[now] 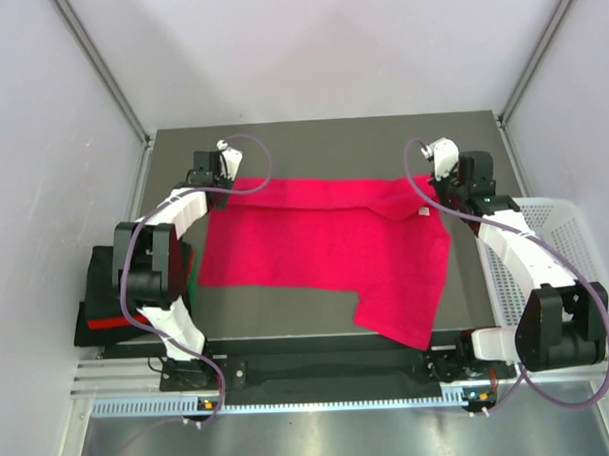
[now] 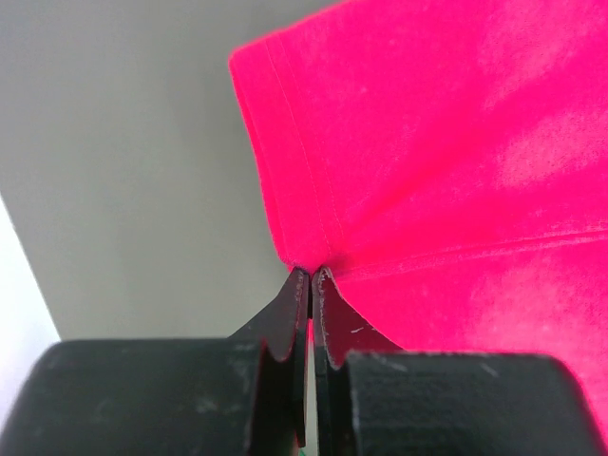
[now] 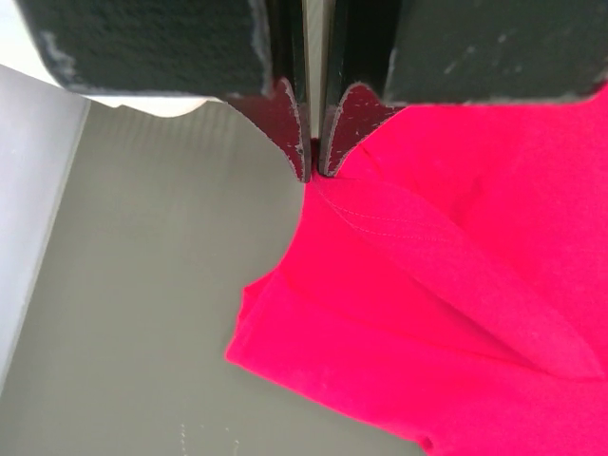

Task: Fold and stack the t-shirts
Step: Fold the tshirt

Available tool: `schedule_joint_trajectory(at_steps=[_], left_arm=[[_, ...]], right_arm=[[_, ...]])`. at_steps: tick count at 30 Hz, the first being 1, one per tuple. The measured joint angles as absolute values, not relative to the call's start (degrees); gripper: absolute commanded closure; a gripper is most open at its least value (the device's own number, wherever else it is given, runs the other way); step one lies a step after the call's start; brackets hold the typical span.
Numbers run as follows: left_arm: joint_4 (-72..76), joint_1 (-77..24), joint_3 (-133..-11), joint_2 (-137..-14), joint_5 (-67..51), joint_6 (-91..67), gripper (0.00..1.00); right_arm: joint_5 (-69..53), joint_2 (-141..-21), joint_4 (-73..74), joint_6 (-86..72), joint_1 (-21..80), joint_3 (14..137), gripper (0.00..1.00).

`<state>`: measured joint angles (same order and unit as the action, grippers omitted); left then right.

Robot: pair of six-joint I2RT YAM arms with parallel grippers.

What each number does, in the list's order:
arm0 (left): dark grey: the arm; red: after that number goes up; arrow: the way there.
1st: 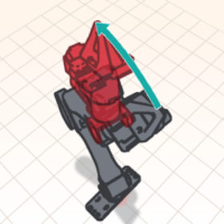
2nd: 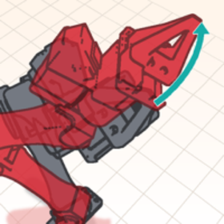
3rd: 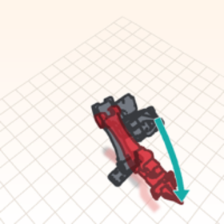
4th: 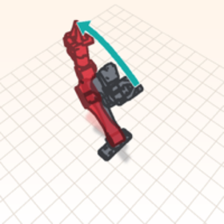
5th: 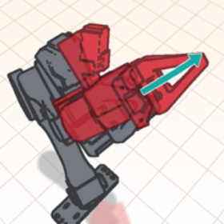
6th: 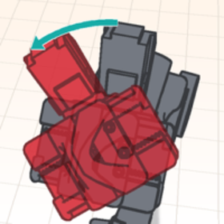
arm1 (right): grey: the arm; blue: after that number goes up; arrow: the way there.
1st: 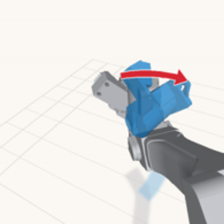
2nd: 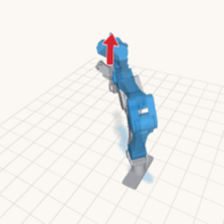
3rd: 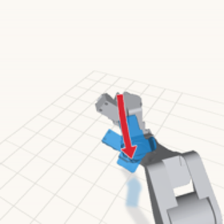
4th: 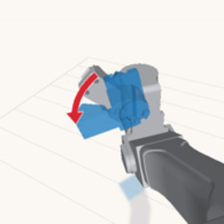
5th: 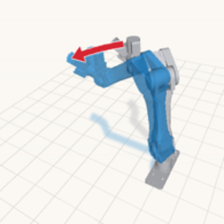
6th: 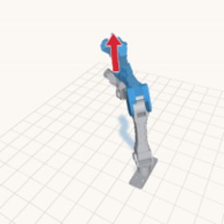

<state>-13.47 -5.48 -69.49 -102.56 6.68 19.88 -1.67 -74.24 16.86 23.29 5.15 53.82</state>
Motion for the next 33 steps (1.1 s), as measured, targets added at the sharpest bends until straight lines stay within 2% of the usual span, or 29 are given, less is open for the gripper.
schedule_joint_trajectory(at_steps=[8,9,12,15,22,27,33], left_arm=[[-13.3,-4.6,-66.3,-102.0,7.4,18.2,1.0],[-13.3,-4.5,-66.2,-102.0,7.5,18.0,0.99],[-13.7,-4.2,-66.2,-102.0,8.1,17.5,0.87],[-14.7,-4.2,-66.7,-101.5,8.9,16.4,0.84],[-15.4,-4.1,-70.2,-97.8,9.5,14.8,0.84],[-16.2,-4.1,-74.5,-98.8,10.7,13.5,0.85],[-16.8,-4.1,-74.3,-99.2,9.2,12.7,0.85]], right_arm=[[-4.7,-73.2,16.9,21.8,5.7,51.2,1.0],[-5.0,-73.2,17.0,21.6,5.7,50.9,1.0],[-6.0,-73.1,17.1,21.2,5.9,50.1,1.0],[-6.6,-72.5,17.5,21.1,6.0,49.4,1.0],[-7.7,-72.0,17.5,20.8,6.0,49.4,1.0],[-8.1,-72.0,17.5,20.8,6.0,49.4,1.0],[-8.4,-72.0,17.6,20.8,6.0,49.4,1.0]])
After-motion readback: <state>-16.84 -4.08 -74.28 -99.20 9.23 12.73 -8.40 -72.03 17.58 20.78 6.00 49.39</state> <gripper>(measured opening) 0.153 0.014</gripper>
